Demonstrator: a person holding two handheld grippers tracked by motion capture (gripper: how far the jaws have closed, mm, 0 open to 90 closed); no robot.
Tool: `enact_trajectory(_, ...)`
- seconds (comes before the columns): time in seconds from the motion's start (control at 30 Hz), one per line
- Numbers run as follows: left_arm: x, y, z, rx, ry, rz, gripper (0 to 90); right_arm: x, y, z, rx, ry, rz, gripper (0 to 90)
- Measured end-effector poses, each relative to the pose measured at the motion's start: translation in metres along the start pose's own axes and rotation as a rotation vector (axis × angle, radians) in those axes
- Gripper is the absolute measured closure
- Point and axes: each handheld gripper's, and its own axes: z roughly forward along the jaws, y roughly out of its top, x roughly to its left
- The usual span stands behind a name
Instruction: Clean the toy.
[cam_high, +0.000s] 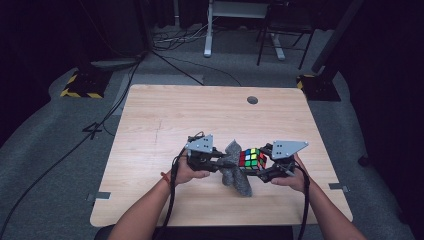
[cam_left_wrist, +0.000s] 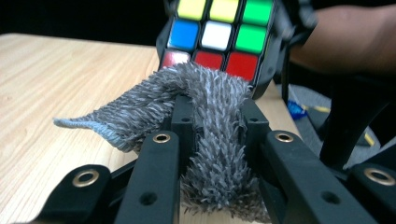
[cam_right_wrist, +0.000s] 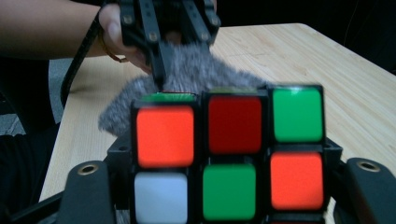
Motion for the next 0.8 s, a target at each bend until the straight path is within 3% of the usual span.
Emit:
enact_trajectory(0.07,-0.001,0.002,-0.003,-0.027,-0.009,-0.001,74.3,0.001,-0.001,0.002,0.038,-0.002,-0.017,33.2)
enact_trajectory(0.3,-0.014,0.012,0.001,-0.002,-0.012,0.071,74.3,0.006,-0.005,0.017,0.155,-0.004,-0.059,33.5)
enact_trajectory(0.47,-0.009,0.012,-0.008,-0.045,0.043,0.049,74.3,0.003,-0.006,0.012,0.103,-0.027,-0.028,33.7)
enact_trajectory(0.6,-0.001,0.007,-0.015,-0.048,0.082,0.019,74.3,-0.001,-0.005,0.004,0.01,-0.027,0.014,33.7)
enact_trajectory(0.7,0.001,0.002,-0.009,-0.008,0.082,0.024,74.3,-0.001,-0.002,0.001,-0.024,-0.023,0.009,33.7)
enact_trajectory(0.8,0.002,-0.002,-0.001,0.019,0.039,0.009,74.3,0.001,-0.001,0.0,-0.045,-0.026,0.008,33.7)
